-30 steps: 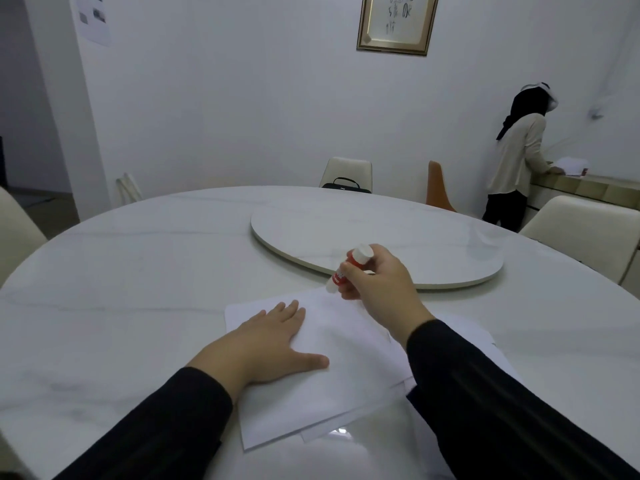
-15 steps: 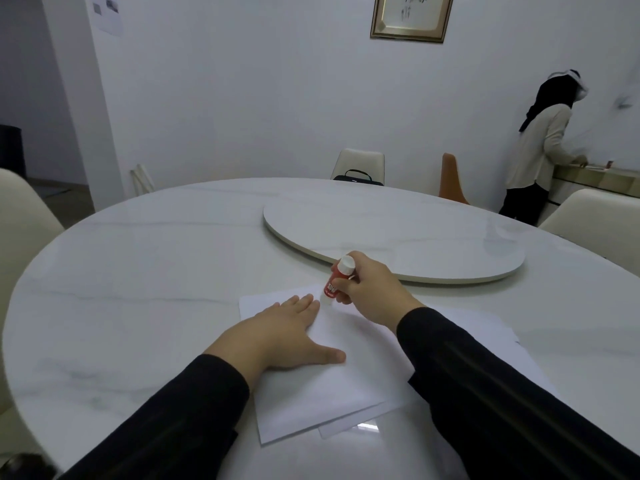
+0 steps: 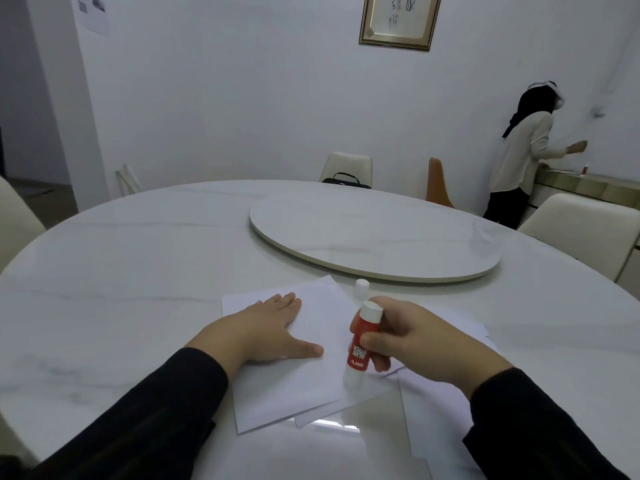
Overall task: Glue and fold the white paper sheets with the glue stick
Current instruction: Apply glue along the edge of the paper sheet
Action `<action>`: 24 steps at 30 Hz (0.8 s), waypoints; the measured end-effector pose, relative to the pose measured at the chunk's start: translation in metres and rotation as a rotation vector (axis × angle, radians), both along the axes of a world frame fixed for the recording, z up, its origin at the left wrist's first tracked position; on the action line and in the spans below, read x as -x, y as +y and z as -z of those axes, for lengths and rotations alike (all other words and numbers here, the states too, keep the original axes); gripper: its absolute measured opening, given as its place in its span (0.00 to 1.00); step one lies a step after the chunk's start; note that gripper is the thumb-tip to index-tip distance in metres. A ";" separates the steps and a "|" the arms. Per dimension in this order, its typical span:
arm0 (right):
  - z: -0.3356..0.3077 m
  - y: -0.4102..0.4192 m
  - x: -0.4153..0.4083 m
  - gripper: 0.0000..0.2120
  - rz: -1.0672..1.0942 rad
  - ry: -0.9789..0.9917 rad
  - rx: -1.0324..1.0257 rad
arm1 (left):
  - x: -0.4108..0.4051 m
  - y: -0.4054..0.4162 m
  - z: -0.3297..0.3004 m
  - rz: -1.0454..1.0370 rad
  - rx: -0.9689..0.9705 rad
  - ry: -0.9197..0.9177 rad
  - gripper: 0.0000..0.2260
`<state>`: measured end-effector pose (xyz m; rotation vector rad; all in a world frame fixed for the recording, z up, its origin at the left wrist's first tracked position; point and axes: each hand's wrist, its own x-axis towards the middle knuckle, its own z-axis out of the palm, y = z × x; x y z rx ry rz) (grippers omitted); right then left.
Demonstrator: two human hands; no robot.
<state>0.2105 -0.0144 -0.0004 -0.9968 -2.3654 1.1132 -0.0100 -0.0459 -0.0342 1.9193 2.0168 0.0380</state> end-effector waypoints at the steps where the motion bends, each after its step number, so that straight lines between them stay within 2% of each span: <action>1: 0.004 0.001 -0.006 0.02 -0.018 0.036 0.066 | -0.001 0.000 -0.001 0.001 -0.002 0.000 0.43; 3: 0.013 0.000 -0.012 0.08 -0.035 0.203 0.272 | -0.002 -0.001 -0.003 0.002 0.004 0.002 0.43; 5: 0.022 0.002 -0.009 0.15 0.068 0.503 0.511 | 0.000 -0.001 -0.008 0.001 0.044 -0.002 0.42; 7: 0.028 0.010 -0.004 0.13 0.236 0.766 0.632 | 0.006 -0.003 -0.019 0.051 0.126 0.033 0.41; 8: 0.029 0.014 -0.002 0.10 0.296 0.826 0.646 | 0.008 -0.004 -0.027 0.094 0.170 0.065 0.40; 10: 0.031 0.017 0.001 0.08 0.357 0.836 0.651 | 0.011 -0.005 -0.036 0.118 0.186 0.096 0.37; 13: 0.032 0.015 0.003 0.08 0.383 0.800 0.636 | -0.005 -0.002 -0.028 -0.042 0.042 0.123 0.32; 15: 0.031 0.014 0.004 0.07 0.392 0.807 0.636 | -0.019 -0.002 -0.014 -0.095 -0.015 0.140 0.33; 18: 0.029 0.015 0.004 0.07 0.404 0.823 0.631 | -0.012 -0.002 -0.015 -0.016 0.060 0.163 0.35; 21: 0.029 0.016 0.002 0.07 0.442 0.893 0.613 | -0.001 -0.001 -0.024 0.001 0.066 0.067 0.30; 24: 0.027 0.019 0.000 0.08 0.460 0.938 0.553 | -0.008 -0.001 -0.017 -0.006 -0.041 -0.004 0.27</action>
